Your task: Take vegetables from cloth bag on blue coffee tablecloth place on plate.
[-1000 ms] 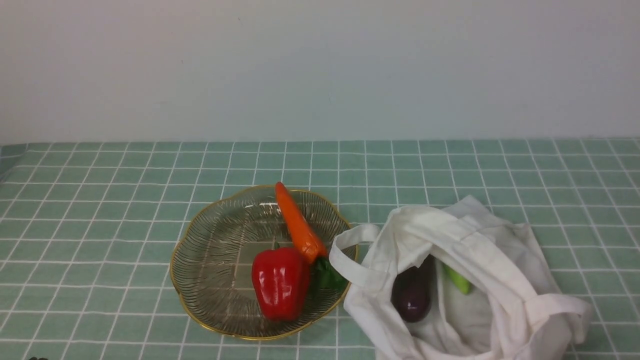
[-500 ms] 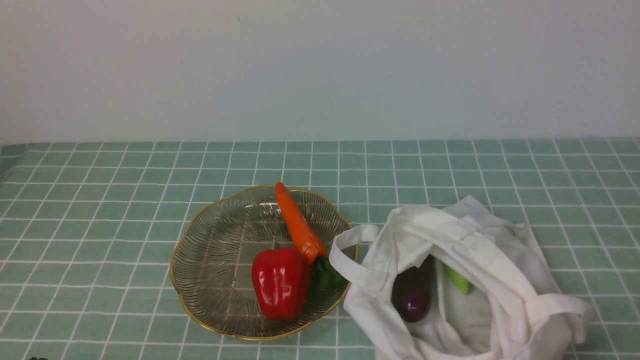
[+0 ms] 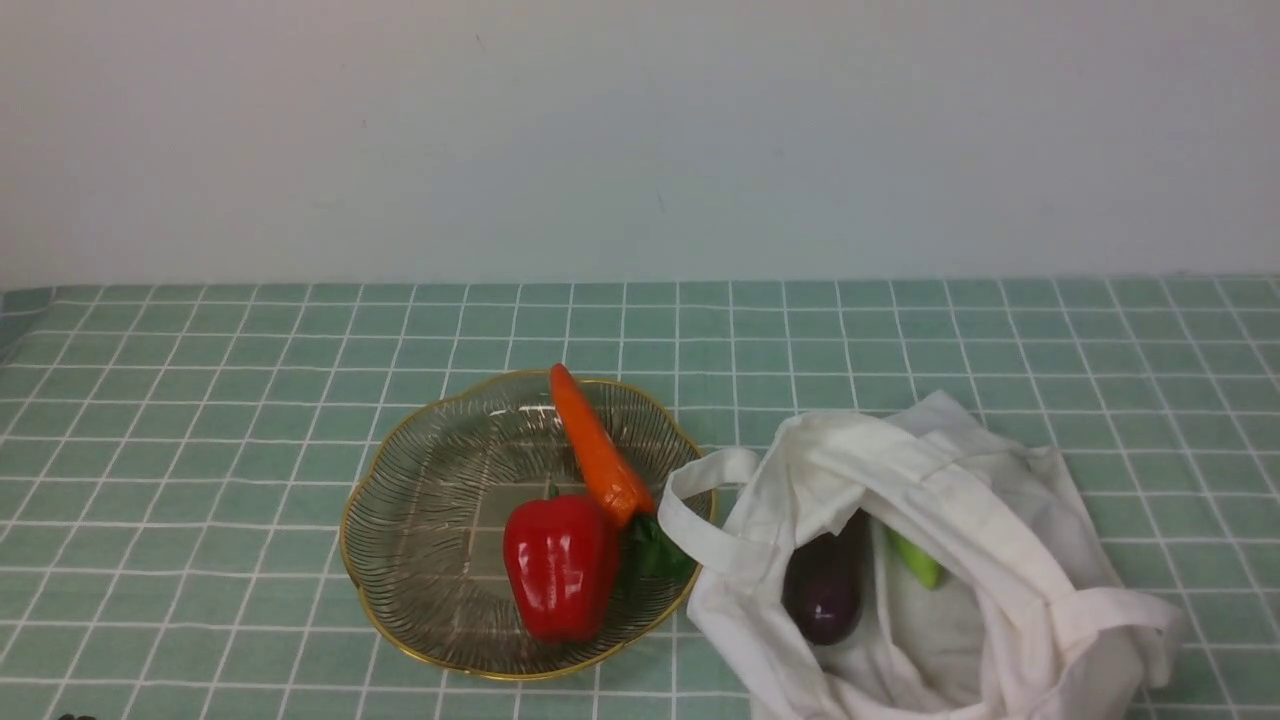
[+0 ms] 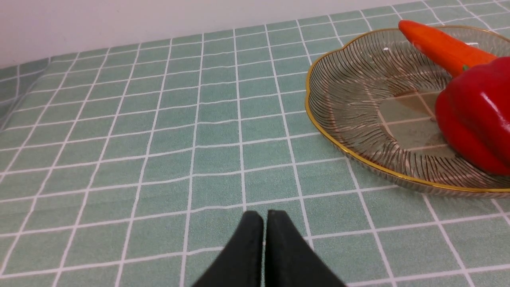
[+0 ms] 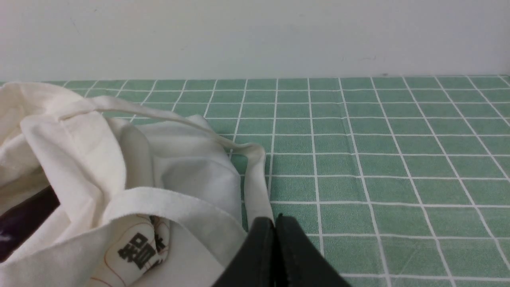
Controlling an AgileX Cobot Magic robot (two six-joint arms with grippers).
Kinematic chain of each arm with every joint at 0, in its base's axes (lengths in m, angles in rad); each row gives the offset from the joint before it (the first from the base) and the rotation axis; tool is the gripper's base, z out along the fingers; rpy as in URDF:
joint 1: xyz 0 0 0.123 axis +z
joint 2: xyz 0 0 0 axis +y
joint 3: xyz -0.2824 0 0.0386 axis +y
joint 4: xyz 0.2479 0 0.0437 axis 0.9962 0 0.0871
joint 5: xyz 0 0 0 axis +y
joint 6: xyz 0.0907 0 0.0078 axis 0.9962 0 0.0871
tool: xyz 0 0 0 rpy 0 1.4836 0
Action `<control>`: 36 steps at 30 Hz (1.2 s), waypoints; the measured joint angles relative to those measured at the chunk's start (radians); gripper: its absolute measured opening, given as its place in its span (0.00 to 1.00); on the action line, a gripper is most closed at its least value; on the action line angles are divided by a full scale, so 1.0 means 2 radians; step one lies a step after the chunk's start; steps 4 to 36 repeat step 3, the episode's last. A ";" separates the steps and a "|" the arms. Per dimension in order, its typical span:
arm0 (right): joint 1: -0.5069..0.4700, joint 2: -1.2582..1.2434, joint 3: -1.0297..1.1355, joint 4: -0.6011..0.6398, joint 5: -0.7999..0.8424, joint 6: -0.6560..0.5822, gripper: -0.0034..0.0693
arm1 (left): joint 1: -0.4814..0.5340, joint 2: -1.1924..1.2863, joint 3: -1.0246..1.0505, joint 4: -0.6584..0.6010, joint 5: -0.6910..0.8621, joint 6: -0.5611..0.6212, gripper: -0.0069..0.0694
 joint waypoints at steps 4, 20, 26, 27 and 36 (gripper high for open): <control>0.000 0.000 0.000 0.000 0.000 0.000 0.03 | 0.000 0.000 0.000 0.000 0.000 0.000 0.08; 0.000 0.000 0.000 0.000 0.000 0.000 0.03 | 0.000 0.000 0.000 0.000 0.000 0.000 0.08; 0.000 0.000 0.000 0.000 0.000 0.000 0.03 | 0.000 0.000 0.000 0.000 0.000 0.000 0.08; 0.000 0.000 0.000 0.000 0.000 0.000 0.03 | 0.000 0.000 0.000 0.000 0.000 0.000 0.08; 0.000 0.000 0.000 0.000 0.000 0.000 0.03 | 0.000 0.000 0.000 0.000 0.000 0.000 0.08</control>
